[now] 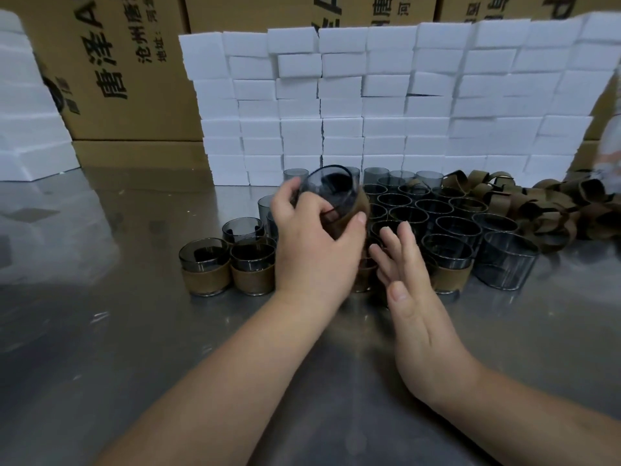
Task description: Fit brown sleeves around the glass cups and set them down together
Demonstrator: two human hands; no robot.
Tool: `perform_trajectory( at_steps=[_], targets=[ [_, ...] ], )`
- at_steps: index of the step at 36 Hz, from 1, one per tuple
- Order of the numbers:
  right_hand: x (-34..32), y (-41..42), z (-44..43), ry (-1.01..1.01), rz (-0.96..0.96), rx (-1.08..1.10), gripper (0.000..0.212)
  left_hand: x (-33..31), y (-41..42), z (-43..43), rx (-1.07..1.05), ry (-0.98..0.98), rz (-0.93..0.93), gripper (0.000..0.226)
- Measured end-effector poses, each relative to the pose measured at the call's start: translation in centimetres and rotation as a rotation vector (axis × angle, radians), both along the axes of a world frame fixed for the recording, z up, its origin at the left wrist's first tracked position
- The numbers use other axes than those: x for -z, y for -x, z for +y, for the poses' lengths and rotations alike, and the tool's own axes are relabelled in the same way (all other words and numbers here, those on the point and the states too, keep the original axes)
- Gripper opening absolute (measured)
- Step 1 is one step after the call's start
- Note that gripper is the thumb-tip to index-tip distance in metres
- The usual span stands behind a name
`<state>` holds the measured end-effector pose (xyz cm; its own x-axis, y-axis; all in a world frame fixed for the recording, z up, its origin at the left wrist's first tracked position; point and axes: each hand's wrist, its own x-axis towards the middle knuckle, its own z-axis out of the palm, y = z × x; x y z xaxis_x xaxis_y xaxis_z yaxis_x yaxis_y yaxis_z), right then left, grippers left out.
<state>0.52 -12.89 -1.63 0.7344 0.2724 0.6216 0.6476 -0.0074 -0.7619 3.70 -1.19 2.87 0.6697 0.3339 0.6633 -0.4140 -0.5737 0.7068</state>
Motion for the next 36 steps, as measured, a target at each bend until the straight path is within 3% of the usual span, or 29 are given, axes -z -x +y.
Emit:
perform_trajectory(
  at_steps=[15,24,36],
  targets=[
    [0.0,0.3,-0.4,0.124,-0.015,-0.026,0.042,-4.2,-5.8,5.4,-0.172,-0.411,0.597,0.031],
    [-0.1,0.3,-0.4,0.165,0.013,-0.028,0.04,-3.9,-6.4,5.7,-0.198,-0.619,0.672,0.046],
    [-0.2,0.3,-0.3,0.191,0.004,-0.006,0.032,-3.6,-6.1,7.2,-0.096,-0.705,0.702,0.054]
  ],
)
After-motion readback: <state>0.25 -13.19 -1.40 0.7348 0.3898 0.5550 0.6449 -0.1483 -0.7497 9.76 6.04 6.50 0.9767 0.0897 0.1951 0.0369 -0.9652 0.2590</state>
